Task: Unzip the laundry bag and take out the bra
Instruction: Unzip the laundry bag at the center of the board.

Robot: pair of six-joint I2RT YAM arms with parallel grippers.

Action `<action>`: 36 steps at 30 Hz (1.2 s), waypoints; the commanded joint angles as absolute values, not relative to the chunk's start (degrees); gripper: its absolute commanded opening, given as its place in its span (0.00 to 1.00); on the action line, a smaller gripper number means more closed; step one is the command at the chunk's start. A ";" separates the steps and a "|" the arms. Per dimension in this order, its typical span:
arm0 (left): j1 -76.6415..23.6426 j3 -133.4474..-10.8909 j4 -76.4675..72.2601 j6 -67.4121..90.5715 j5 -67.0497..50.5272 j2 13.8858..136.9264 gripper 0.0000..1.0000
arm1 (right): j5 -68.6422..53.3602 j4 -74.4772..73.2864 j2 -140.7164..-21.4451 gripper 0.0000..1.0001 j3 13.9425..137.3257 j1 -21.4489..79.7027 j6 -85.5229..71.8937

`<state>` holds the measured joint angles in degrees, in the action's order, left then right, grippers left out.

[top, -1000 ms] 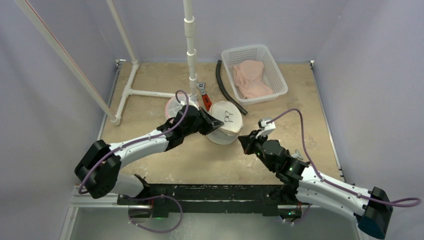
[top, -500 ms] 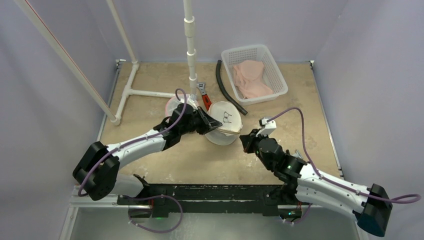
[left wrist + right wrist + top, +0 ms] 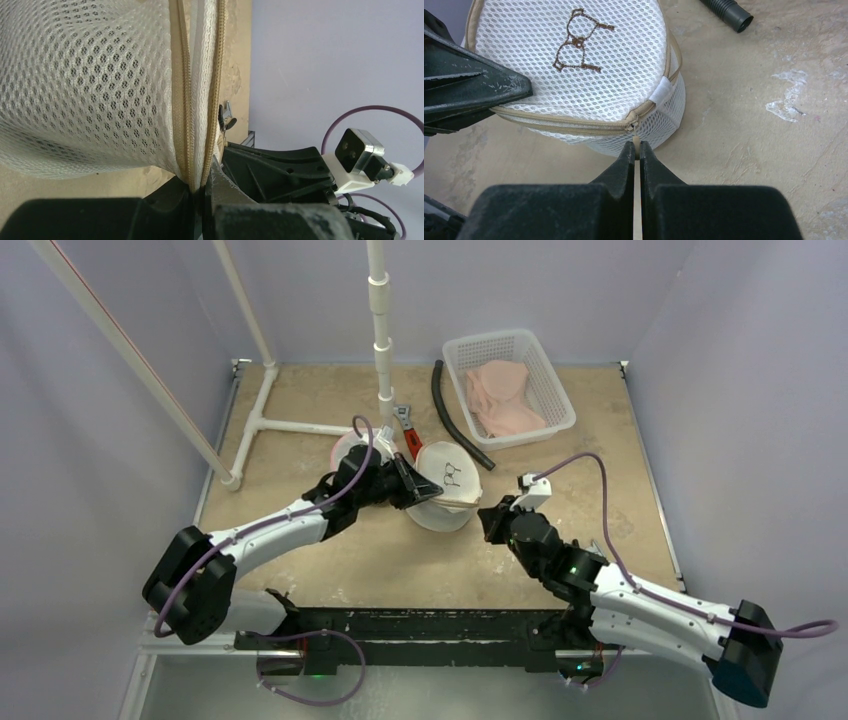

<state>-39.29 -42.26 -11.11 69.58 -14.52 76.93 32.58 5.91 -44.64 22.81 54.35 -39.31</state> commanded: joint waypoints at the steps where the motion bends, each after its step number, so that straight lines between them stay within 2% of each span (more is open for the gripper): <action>1: -37.21 -43.30 -13.42 64.70 -20.72 75.62 0.00 | 40.04 1.22 -44.30 0.00 24.16 53.76 -39.21; 13: -33.92 -41.89 -11.82 62.79 -23.56 73.08 0.00 | 35.76 3.50 -42.15 0.00 24.25 53.72 -36.73; 14: -33.91 -41.61 -12.30 63.02 -23.58 73.12 0.00 | 35.17 3.54 -42.00 0.08 24.67 53.70 -36.50; 16: -33.93 -41.09 -13.56 63.63 -23.64 73.21 0.00 | 33.27 3.31 -41.57 0.37 25.79 53.77 -36.05; 18: -33.92 -40.88 -14.40 64.17 -23.73 73.30 0.00 | 31.68 2.53 -40.72 0.59 27.33 53.77 -36.31; 21: -33.92 -40.72 -15.23 64.34 -23.83 73.28 0.00 | 28.55 0.83 -39.97 0.70 29.92 53.77 -37.29; 31: -35.11 -38.21 -21.56 58.57 -21.52 71.74 0.00 | 23.49 -1.32 -39.11 0.75 35.16 53.67 -42.09; 35: -39.91 -36.63 -21.21 50.33 -12.73 70.23 0.00 | 25.12 -2.17 -41.18 0.75 38.19 53.65 -42.35; 36: -41.19 -36.57 -20.42 48.72 -10.48 70.39 0.04 | 26.10 -2.61 -41.43 0.75 38.46 53.69 -41.90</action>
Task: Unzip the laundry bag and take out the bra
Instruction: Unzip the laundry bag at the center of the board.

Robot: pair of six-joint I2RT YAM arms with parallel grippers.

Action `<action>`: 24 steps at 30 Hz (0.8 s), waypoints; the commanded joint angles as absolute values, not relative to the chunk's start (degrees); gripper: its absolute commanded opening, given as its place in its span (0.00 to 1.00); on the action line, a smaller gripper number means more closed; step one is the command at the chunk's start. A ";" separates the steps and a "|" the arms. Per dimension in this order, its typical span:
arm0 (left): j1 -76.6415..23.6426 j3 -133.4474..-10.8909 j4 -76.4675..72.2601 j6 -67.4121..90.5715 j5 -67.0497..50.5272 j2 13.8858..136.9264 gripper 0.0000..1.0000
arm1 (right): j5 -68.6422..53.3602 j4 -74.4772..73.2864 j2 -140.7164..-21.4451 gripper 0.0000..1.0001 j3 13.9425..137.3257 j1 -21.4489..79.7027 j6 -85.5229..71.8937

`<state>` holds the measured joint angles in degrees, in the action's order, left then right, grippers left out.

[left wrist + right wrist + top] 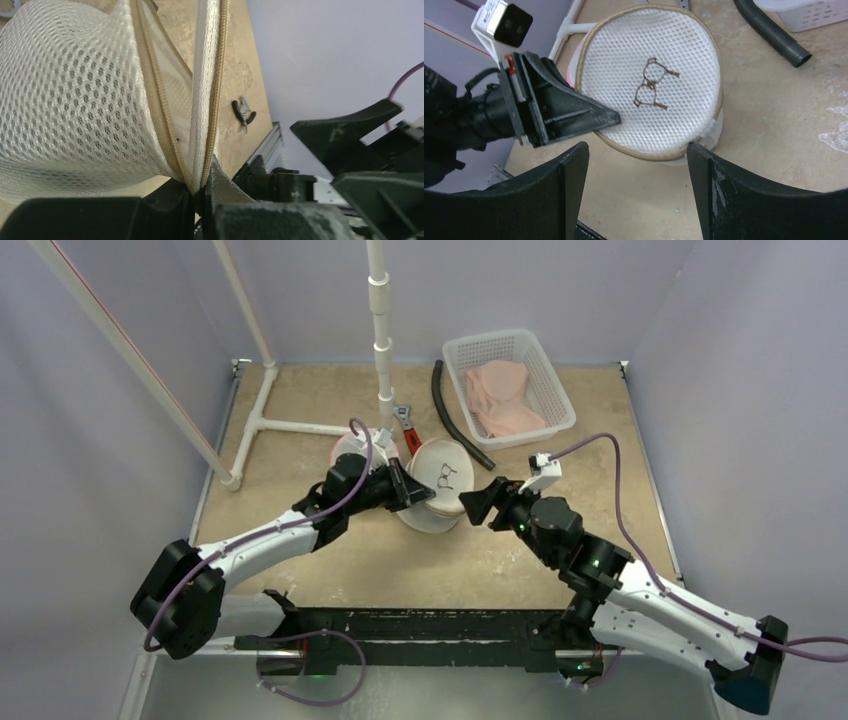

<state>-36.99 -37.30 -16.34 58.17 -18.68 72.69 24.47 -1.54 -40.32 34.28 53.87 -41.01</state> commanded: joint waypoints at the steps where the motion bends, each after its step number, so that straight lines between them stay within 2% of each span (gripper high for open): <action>1: -42.24 -36.44 -19.86 47.74 -9.06 70.77 0.08 | 26.85 -2.95 -41.48 0.74 38.50 53.62 -41.49; 4: -45.17 -36.28 -17.37 45.85 -6.14 72.19 0.23 | 28.10 -3.52 -40.42 0.74 37.28 53.68 -41.17; 8: -46.72 -32.62 -19.89 46.72 -5.23 72.24 0.29 | 28.15 -3.10 -39.03 0.74 33.83 53.63 -41.87; 14: -46.93 -29.55 -14.90 47.23 -2.05 66.18 0.50 | 28.23 -4.83 -37.98 0.74 32.82 53.67 -42.07; 18: -46.93 -31.31 -4.07 45.71 1.86 58.32 0.57 | 28.65 -5.90 -36.41 0.74 32.51 53.67 -41.12; 24: -46.87 -38.45 9.96 43.93 7.83 50.89 0.61 | 26.89 -4.64 -35.55 0.74 29.97 53.67 -40.41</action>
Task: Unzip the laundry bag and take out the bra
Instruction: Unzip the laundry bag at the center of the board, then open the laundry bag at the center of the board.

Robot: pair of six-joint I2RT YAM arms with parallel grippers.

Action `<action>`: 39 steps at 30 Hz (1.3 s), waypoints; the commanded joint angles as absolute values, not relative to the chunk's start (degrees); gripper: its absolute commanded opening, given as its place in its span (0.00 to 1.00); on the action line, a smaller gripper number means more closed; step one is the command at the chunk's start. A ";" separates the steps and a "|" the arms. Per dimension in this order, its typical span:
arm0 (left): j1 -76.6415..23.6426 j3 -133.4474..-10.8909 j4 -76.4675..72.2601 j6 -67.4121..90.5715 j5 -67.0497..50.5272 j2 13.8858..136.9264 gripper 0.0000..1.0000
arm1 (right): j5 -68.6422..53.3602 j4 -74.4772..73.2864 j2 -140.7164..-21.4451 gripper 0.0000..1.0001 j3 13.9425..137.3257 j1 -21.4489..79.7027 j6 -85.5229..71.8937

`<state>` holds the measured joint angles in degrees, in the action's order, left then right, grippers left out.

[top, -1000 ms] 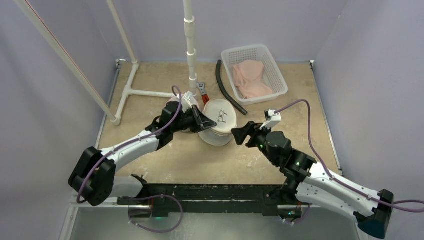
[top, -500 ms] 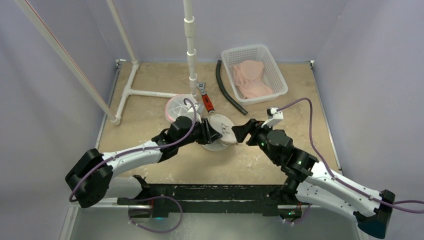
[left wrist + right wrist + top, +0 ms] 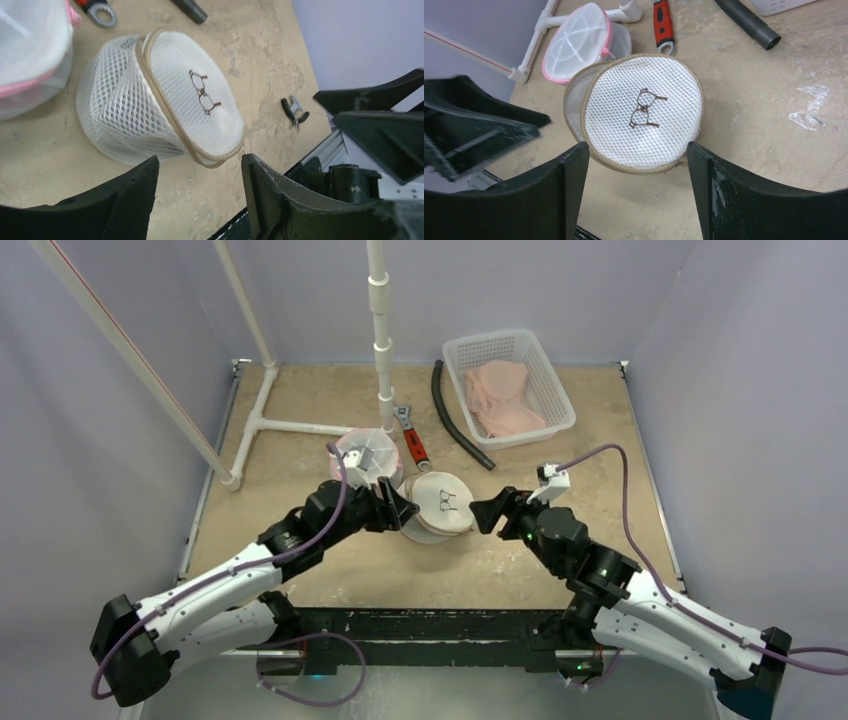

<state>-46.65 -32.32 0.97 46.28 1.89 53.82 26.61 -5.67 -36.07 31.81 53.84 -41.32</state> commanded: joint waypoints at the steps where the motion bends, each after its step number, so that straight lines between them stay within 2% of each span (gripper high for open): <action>1: -46.85 -39.67 10.53 43.72 8.44 51.49 0.61 | 26.19 -4.10 -35.70 0.74 29.44 53.67 -40.35; 9: -46.84 -55.23 12.07 39.05 6.13 68.42 0.60 | 23.21 -0.97 -36.80 0.74 26.77 53.63 -40.46; 14: -46.80 -58.81 13.87 38.85 4.22 76.40 0.58 | 22.99 -0.26 -36.66 0.74 25.98 53.65 -40.65; 22: -46.78 -52.29 16.65 40.51 13.55 73.02 0.57 | 22.76 -0.22 -36.32 0.74 25.05 53.66 -40.21; 30: -46.75 -52.48 20.09 41.46 17.46 74.91 0.58 | 22.69 1.41 -36.15 0.74 24.43 53.69 -40.51; 39: -46.72 -50.20 13.86 41.04 12.60 77.33 0.57 | 22.57 1.00 -35.65 0.73 24.44 53.68 -40.89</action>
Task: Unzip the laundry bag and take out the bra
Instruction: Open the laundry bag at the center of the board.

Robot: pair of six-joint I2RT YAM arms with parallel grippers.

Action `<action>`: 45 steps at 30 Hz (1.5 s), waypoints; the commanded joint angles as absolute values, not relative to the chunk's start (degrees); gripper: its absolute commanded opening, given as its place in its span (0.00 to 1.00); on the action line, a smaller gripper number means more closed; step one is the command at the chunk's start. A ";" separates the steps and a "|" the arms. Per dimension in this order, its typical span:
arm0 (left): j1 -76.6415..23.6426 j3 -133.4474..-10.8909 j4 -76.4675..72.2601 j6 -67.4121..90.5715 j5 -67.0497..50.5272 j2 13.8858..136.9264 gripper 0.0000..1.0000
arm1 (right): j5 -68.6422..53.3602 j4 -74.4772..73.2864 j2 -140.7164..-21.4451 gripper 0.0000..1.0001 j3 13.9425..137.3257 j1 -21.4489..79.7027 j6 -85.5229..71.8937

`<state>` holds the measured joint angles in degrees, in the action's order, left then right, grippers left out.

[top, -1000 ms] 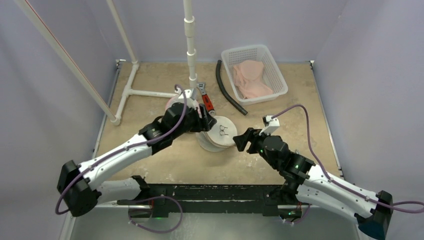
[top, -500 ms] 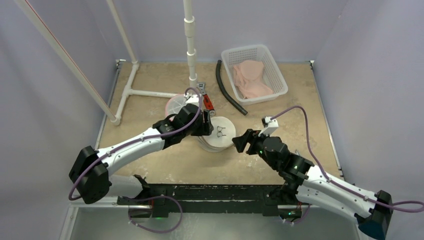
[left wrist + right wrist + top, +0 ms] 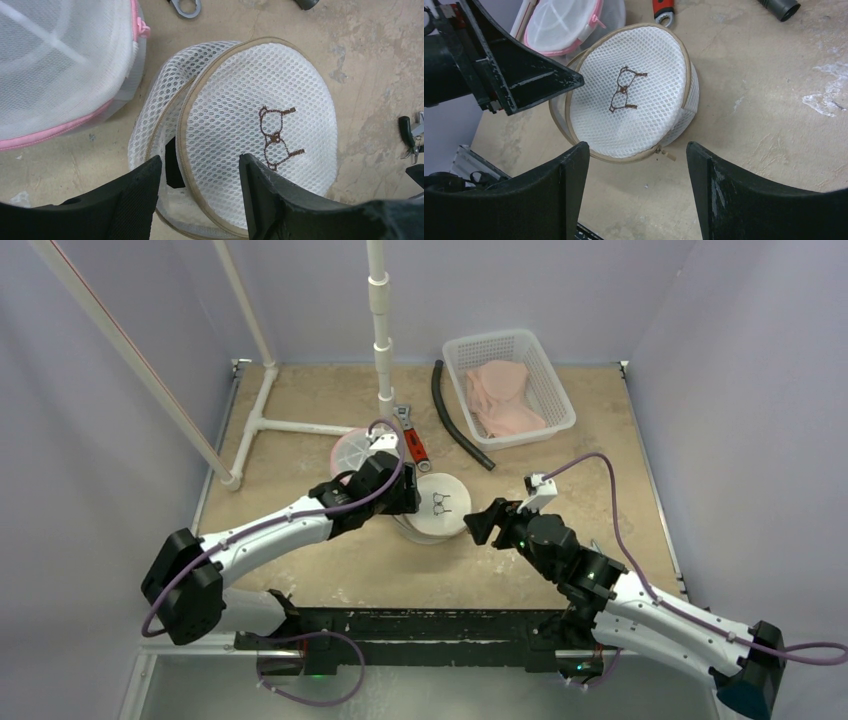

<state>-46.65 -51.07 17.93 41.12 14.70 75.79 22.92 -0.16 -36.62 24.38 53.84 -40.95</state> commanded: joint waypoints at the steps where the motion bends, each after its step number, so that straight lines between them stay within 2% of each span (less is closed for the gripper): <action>1: -46.71 -50.15 13.52 41.04 12.29 77.89 0.56 | 22.60 0.78 -35.49 0.74 24.51 53.62 -40.87; 3: -46.71 -50.23 13.05 41.05 12.20 78.65 0.53 | 22.70 0.43 -35.15 0.74 24.63 53.70 -40.95; 7: -46.66 -49.64 12.04 40.80 11.72 79.14 0.42 | 22.93 0.09 -34.56 0.73 24.78 53.70 -40.88; 17: -46.66 -48.49 8.90 38.43 9.56 73.62 0.00 | 24.39 -4.37 -32.31 0.73 28.35 53.65 -40.04; 26: -49.15 -48.65 1.64 28.38 7.46 64.31 0.00 | 28.32 -10.99 -31.21 0.77 39.45 53.69 -37.88; 31: -58.70 -51.09 1.08 17.68 14.18 64.05 0.00 | 29.72 -12.31 -31.38 0.78 43.14 53.62 -36.65; 36: -73.11 -53.04 0.87 6.08 29.39 67.42 0.00 | 32.06 -14.65 -31.01 0.78 46.40 53.66 -36.15; 40: -84.95 -53.31 -3.83 -5.83 47.07 73.56 0.00 | 33.27 -17.11 -30.29 0.78 48.58 53.67 -36.10; 45: -93.12 -53.47 -9.49 -15.00 58.76 83.06 0.02 | 33.95 -18.68 -29.65 0.78 48.24 53.70 -36.53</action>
